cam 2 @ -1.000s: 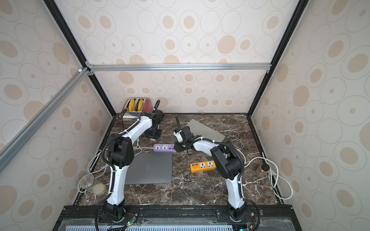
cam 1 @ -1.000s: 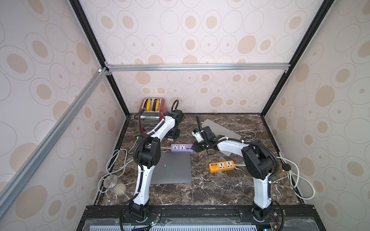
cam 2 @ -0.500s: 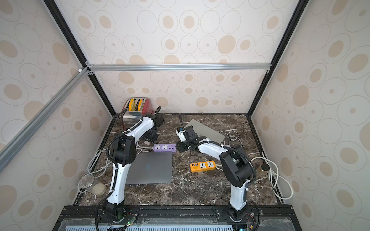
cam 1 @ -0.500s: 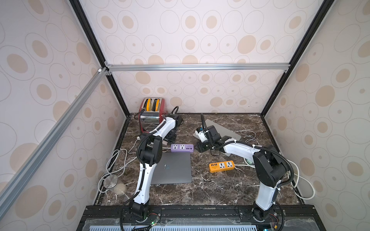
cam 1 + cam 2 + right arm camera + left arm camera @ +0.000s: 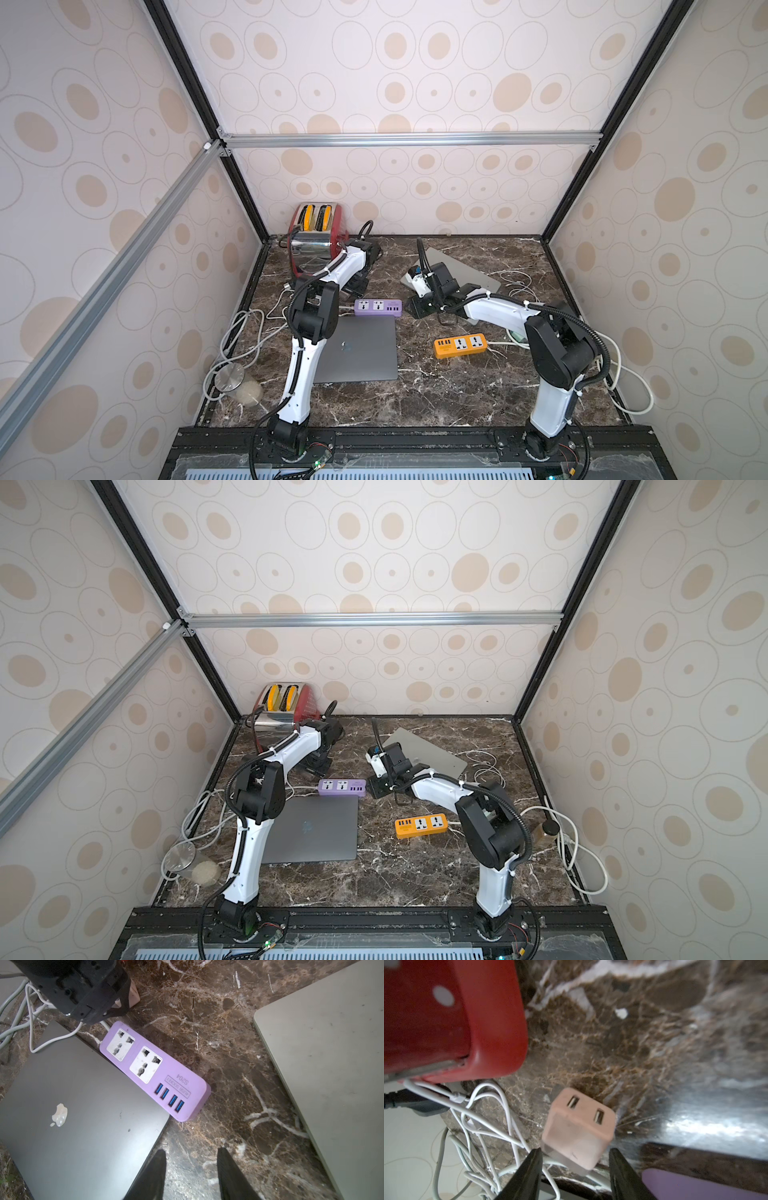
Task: Unplug the laptop charger
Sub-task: Place the plug at the center of the board, then reset both arms
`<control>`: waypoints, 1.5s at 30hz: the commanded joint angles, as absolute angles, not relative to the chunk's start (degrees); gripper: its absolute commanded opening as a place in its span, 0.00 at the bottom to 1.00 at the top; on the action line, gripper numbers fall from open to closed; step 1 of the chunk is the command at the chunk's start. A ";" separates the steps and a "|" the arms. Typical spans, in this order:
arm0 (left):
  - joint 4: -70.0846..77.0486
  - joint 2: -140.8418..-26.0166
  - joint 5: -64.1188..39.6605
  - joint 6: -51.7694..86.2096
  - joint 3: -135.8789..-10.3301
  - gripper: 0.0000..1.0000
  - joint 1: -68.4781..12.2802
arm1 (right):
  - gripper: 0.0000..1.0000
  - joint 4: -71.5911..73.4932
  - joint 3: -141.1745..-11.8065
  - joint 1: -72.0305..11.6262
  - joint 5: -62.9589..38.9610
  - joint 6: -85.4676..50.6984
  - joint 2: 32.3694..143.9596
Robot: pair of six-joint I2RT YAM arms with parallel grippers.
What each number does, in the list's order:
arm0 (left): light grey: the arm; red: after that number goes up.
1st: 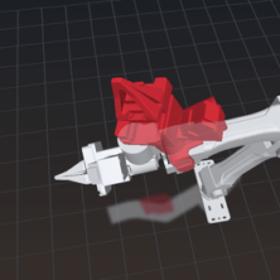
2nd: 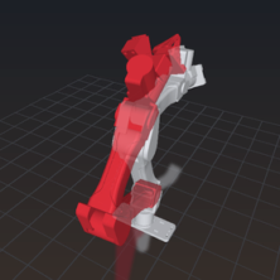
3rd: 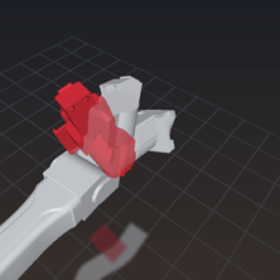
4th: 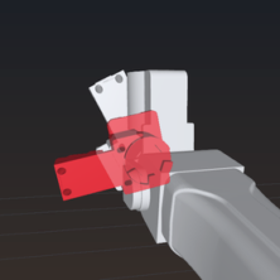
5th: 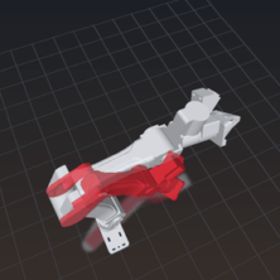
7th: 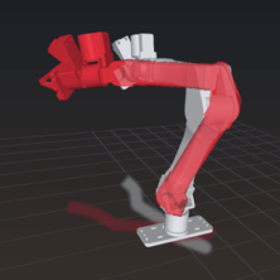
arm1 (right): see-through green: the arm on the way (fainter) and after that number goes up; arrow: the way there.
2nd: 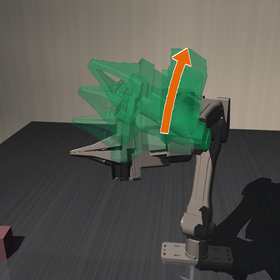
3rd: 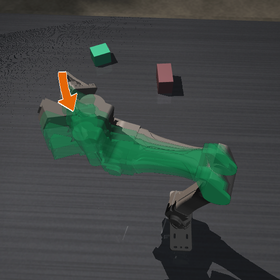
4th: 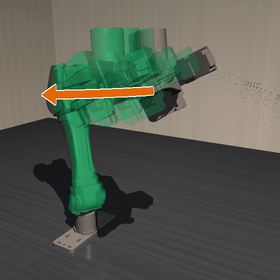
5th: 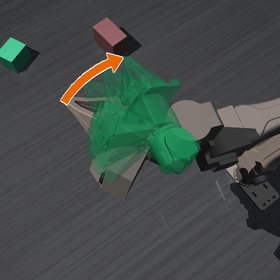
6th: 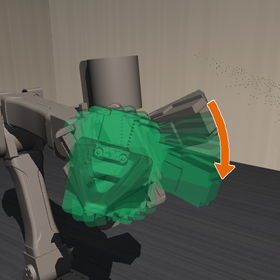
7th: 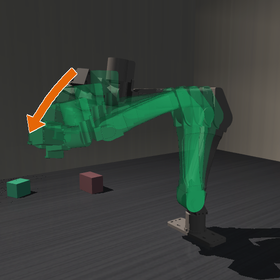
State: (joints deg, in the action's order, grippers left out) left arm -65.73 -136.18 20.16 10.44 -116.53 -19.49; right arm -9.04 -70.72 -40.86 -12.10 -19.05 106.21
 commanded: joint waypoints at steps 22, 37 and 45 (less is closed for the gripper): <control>-21.25 -80.42 11.16 10.30 -65.05 0.99 -19.51 | 1.00 -23.73 -68.98 -40.64 0.44 -10.41 85.06; 8.54 -75.23 29.60 8.80 -38.83 0.99 -14.78 | 1.00 -2.72 -25.48 -24.90 23.16 3.09 39.24; 20.07 -80.07 27.97 0.10 -36.85 0.99 -10.71 | 1.00 9.83 -15.93 -12.99 25.50 5.82 39.90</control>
State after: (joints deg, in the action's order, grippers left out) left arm 12.86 -79.00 27.81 4.93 -37.65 -11.60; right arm 0.62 -18.06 -15.68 22.26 2.35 39.22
